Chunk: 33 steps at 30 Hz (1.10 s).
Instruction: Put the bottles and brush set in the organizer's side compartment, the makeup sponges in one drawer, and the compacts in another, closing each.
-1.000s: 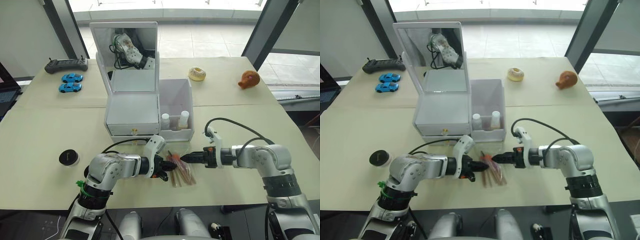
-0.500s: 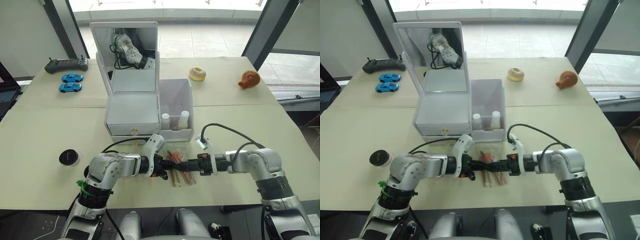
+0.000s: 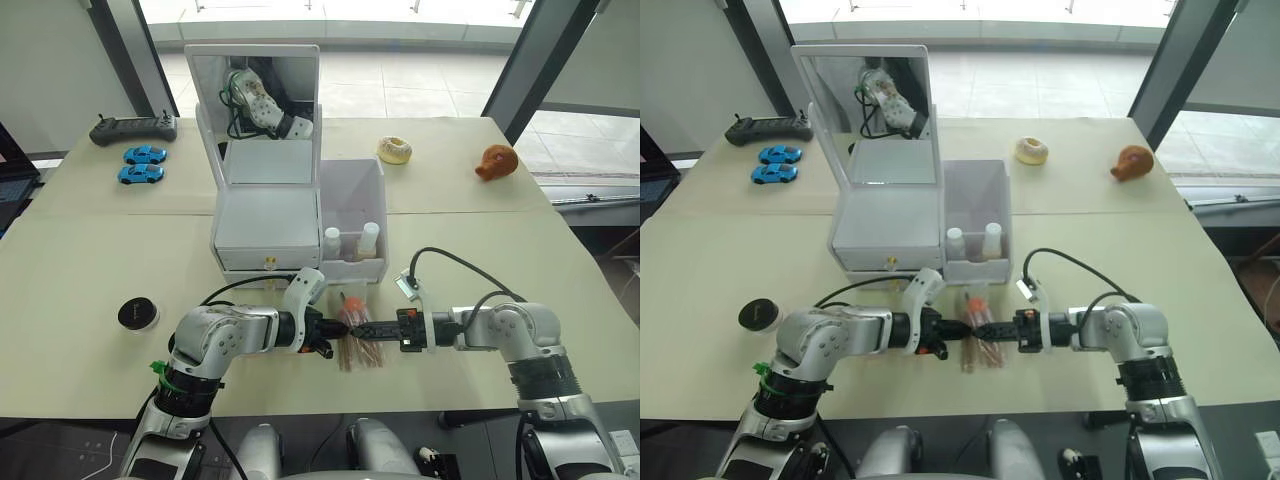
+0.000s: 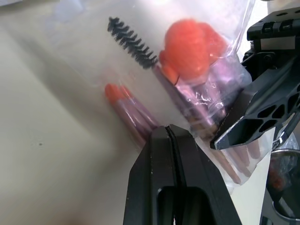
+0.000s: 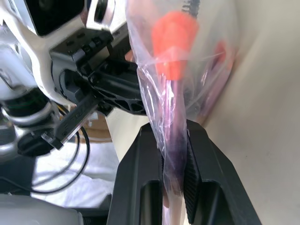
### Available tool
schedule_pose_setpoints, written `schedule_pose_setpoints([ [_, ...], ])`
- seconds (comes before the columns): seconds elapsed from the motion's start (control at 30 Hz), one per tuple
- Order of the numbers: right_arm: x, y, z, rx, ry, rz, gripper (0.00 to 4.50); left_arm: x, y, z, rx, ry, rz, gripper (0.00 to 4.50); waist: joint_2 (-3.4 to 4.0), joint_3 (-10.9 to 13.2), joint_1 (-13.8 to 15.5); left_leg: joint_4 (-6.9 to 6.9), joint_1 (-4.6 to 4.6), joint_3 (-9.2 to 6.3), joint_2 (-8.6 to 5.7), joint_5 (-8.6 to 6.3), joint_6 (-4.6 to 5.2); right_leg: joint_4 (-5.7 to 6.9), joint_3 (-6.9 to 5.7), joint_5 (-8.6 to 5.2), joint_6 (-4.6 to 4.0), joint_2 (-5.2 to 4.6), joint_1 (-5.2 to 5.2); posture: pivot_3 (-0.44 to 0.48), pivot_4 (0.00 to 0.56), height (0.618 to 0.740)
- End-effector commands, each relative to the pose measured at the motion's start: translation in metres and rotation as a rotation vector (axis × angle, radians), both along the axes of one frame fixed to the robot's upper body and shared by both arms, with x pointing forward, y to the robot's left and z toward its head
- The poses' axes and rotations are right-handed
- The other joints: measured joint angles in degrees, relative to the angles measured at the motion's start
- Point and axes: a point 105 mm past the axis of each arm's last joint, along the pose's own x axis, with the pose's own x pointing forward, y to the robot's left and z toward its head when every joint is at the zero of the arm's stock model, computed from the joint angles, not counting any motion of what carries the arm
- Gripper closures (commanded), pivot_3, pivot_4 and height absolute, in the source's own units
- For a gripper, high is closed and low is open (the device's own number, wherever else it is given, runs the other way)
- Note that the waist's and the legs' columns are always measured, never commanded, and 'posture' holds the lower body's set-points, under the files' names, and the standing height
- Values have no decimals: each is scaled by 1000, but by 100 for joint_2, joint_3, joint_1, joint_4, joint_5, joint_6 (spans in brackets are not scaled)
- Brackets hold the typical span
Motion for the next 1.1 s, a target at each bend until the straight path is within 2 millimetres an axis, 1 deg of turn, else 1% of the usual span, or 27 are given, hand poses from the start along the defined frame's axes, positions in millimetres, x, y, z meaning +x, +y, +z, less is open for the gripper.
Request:
schedule_pose_setpoints([
  [0.03,-7,-13,-4,-28,4,-39,4293,-5,-2,6,-51,24,6,4500,6,4,15,0,-2,0,0,0,0,-1,0,0,0,-1,-1,0,150,740],
  [0.13,-19,-22,10,-41,-69,-20,4293,-13,-2,22,-157,45,-27,4500,20,12,40,0,-14,1,-4,-2,-4,-11,-1,0,1,-7,-5,0,150,740],
  [0.23,-32,-26,36,25,-159,13,4293,-25,1,41,-248,31,-104,4500,31,29,28,0,-30,0,-10,-4,-6,-23,0,0,5,-13,-11,0,150,740],
  [0.33,-35,-32,63,43,-282,12,4293,-31,11,62,-318,-14,-138,4500,43,51,-20,-3,-26,-1,-9,-3,-7,-32,7,7,18,-8,-8,0,150,740],
  [0.43,-36,-36,92,34,-482,39,4293,-43,23,82,-347,-99,-197,4500,57,72,-22,-4,-21,-10,-9,-3,-8,-34,6,7,19,-2,-9,0,150,740],
  [0.5,-28,-38,115,-1,-633,37,4293,-51,33,102,-327,-260,-231,4500,60,79,-35,-10,-18,-10,-8,-3,-9,-40,6,6,20,-1,-9,0,150,740],
  [0.53,-11,-41,134,-6,-681,-11,4293,-56,41,116,-343,-334,-247,4500,61,81,-35,-15,-18,-10,-8,-1,-12,-45,7,7,20,-1,-10,0,150,740],
  [0.6,9,-43,160,-3,-740,-66,4293,-63,51,131,-361,-409,-262,4500,63,102,-79,-22,-9,-5,-8,6,-25,-50,15,19,12,-2,-10,0,150,740],
  [0.63,19,-37,181,12,-850,-84,4293,-60,61,139,-341,-488,-224,4500,57,105,-90,-32,-10,-6,-9,8,-29,-60,16,28,9,-2,-11,0,150,740],
  [0.67,26,-33,197,7,-976,-95,4293,-57,69,143,-299,-546,-187,4500,58,105,-85,-50,-5,-8,-11,20,-47,-61,16,32,8,-3,-14,0,150,740],
  [0.7,31,-29,208,3,-1062,-101,4293,-55,75,145,-268,-584,-164,4500,54,104,-73,-63,-5,-8,-10,22,-51,-67,16,33,6,-2,-21,0,150,740],
  [0.73,37,-22,216,3,-1109,-68,4293,-50,83,150,-226,-640,-122,4500,52,103,-56,-78,-4,-12,-10,23,-52,-67,13,30,4,-1,-20,0,150,740],
  [0.8,45,-15,221,3,-1132,-16,4293,-46,91,154,-181,-700,-82,4500,51,102,-7,-87,-5,-14,-7,24,-52,-69,12,27,-1,3,-26,0,150,740],
  [0.87,59,-10,229,17,-1192,15,4293,-40,102,160,-173,-739,-34,4500,48,102,13,-85,-10,-10,-7,26,-55,-71,14,29,-7,-1,-30,0,150,740],
  [0.9,68,-8,230,-6,-1222,38,4293,-40,106,161,-190,-728,-27,4500,47,103,8,-80,-10,1,-8,28,-58,-70,19,36,-17,-6,-36,0,150,740],
  [0.93,76,-7,227,-48,-1264,64,4293,-38,110,160,-184,-707,-16,4500,47,103,7,-81,-14,6,-10,29,-60,-70,21,51,-36,-13,-36,0,150,740],
  [0.97,88,-8,221,-108,-1291,85,4293,-35,112,162,-177,-723,7,4500,47,104,11,-78,-14,13,-11,31,-62,-68,22,56,-39,-15,-40,0,150,740],
  [1.0,99,-8,216,-133,-1278,95,4293,-33,111,166,-202,-728,34,4500,47,104,13,-79,-14,13,-9,31,-62,-70,19,56,-36,-14,-41,0,150,740],
  [1.07,109,-9,213,-92,-1188,105,4293,-34,108,172,-243,-739,62,4500,45,104,-4,-77,-9,18,-8,31,-62,-67,20,51,-28,-14,-41,0,150,740],
  [1.1,114,-9,211,-88,-1199,121,4293,-39,104,176,-266,-762,68,4500,44,104,-6,-78,-11,21,-5,31,-62,-68,20,54,-31,-14,-42,0,150,740],
])
